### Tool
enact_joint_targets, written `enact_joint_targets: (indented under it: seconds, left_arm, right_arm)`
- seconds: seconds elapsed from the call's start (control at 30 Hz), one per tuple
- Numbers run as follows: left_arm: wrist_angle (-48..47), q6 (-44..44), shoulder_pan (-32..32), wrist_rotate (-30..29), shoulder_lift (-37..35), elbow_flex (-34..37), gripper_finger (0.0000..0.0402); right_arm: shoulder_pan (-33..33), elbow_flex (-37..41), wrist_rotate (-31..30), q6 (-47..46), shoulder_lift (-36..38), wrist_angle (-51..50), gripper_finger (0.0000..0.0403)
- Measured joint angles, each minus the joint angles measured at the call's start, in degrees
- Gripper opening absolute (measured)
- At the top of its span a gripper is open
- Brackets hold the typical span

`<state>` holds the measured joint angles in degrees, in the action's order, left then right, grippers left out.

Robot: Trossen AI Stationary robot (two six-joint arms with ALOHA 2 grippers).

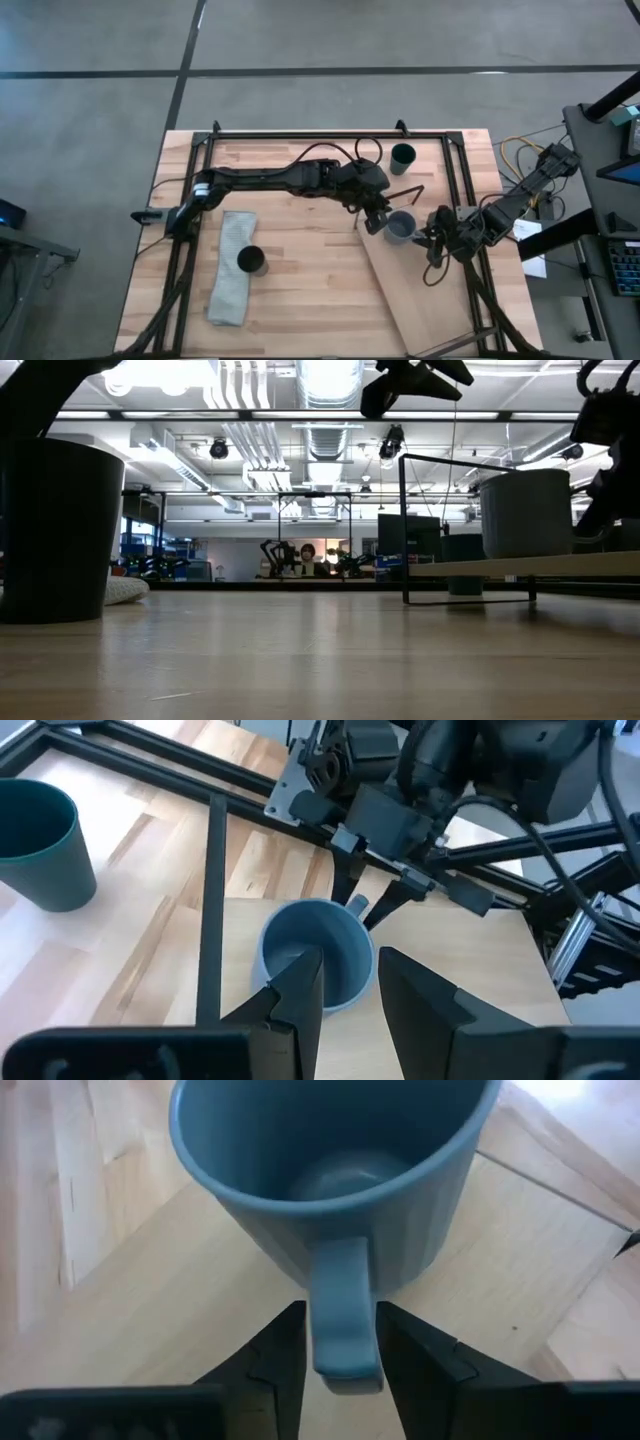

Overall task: Stack small to large cups/mugs on shelf
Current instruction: Put the blue mug on the shelf, then put the blue cup on the shelf

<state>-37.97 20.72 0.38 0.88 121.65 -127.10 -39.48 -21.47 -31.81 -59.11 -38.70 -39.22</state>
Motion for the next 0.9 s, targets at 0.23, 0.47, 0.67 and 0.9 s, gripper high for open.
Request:
enact_joint_targets:
  seconds: [0.23, 0.47, 0.67, 0.9]
  left_arm:
    - [0.04, 0.01, 0.00, -3.08, 0.02, -0.01, 0.0086]
    - [0.01, 0.00, 0.02, -4.46, 0.02, -0.01, 0.0086]
    - [0.02, -0.84, 0.30, -4.47, -0.52, -0.44, 0.0086]
    - [0.26, -3.02, 2.76, -4.57, -2.70, -1.54, 0.0086]
  right_arm:
    - [0.00, -2.23, 6.44, 1.00, 0.04, -1.00, 0.0097]
    - [0.00, -5.68, 6.73, 3.63, 0.04, -6.10, 0.0086]
    - [0.00, -11.02, 6.72, 2.36, 0.02, -17.76, 0.0078]
    - [0.00, -21.33, 6.65, 3.07, 0.04, -22.56, 0.0075]
